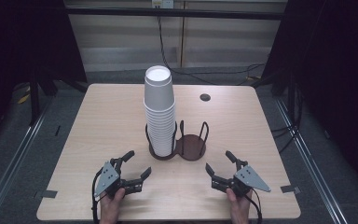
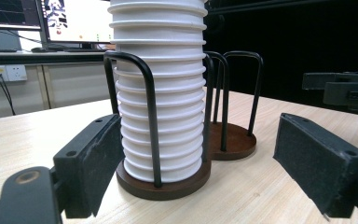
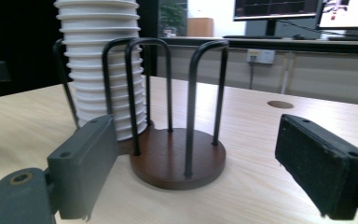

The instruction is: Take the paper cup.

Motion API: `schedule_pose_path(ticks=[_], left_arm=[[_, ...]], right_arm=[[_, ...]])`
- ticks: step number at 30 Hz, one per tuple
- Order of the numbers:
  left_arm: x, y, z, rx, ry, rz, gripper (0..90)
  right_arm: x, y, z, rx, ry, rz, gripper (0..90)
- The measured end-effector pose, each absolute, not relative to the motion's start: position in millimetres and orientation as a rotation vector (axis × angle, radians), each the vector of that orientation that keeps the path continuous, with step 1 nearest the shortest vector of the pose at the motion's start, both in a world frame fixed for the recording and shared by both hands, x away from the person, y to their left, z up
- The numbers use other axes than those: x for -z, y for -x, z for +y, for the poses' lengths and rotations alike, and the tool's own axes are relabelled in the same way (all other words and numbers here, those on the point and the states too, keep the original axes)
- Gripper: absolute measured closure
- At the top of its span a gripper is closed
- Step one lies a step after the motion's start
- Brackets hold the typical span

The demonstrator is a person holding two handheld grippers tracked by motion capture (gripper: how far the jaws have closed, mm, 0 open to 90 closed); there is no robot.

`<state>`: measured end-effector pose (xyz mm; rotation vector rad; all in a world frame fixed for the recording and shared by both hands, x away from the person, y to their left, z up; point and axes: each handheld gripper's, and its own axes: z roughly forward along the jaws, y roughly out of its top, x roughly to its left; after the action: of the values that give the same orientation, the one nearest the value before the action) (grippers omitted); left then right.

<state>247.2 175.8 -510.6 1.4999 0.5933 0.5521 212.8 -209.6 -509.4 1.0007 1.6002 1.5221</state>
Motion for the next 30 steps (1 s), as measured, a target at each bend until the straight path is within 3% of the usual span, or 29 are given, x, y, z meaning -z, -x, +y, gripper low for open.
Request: schedule_pose_path(ticks=[20, 30], left_arm=[[510.4, -247.5, 180.9, -0.581, -1.499, 0.611, 15.5], [510.1, -248.6, 182.1, -0.58, -1.508, 0.584, 15.5]], right_arm=[[507.8, -216.8, -213.5, -1.58, -1.086, 1.648, 16.4], [488.4, -219.3, -209.2, -1.595, -1.065, 1.711, 20.2]])
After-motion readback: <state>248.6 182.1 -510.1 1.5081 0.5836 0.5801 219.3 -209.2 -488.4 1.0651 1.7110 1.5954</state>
